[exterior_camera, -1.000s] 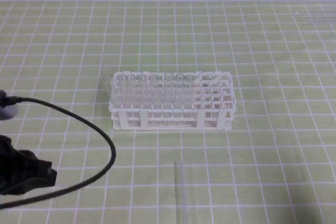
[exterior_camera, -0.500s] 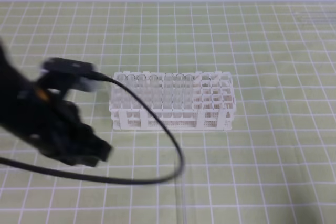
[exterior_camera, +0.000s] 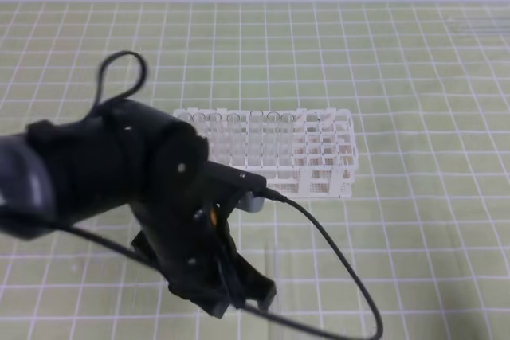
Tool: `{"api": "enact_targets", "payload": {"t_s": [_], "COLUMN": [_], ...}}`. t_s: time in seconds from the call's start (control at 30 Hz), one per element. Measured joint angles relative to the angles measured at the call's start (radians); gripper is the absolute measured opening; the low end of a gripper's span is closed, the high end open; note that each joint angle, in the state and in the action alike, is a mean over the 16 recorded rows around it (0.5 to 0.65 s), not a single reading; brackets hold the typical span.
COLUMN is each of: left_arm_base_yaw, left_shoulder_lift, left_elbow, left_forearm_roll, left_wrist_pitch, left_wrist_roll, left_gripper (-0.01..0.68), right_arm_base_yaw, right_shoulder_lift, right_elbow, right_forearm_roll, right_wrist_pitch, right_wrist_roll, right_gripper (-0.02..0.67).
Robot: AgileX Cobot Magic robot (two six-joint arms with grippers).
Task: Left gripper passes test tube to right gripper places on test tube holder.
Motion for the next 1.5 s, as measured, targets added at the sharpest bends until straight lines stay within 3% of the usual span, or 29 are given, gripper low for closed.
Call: {"api": "enact_targets", "payload": {"t_s": [0.13, 0.47, 0.63, 1.0, 1.5], "left_arm_base_yaw": [-0.024, -0.064, -0.101, -0.163, -0.179], "left_shoulder_lift": [0.044, 0.12, 0.164, 0.254, 0.31], "left_elbow": [-0.032, -0.106, -0.116, -0.117, -0.118], "left_forearm_roll": [-0.015, -0.086, -0.092, -0.022, -0.017], "left_wrist_pitch": [0.013, 0.005, -0.012, -0.038, -0.074], "left_wrist_roll": [-0.063, -0.138, -0.182, -0.315, -0.388], "left_gripper": [0.055, 0.305, 0.396, 0.396, 0.37], "right_arm_base_yaw": [0.0, 0.0, 0.0, 0.0, 0.0], "right_shoulder_lift": [0.0, 0.001, 0.001, 0.001, 0.001], "right_elbow": [0.0, 0.0, 0.0, 0.0, 0.0], "right_forearm_roll": [0.0, 0.0, 0.0, 0.0, 0.0], "right_wrist_pitch": [0.0, 0.0, 0.0, 0.0, 0.0], "right_wrist_roll": [0.0, 0.0, 0.0, 0.0, 0.0], "right_gripper": [-0.018, -0.018, -0.018, -0.018, -0.018]}}
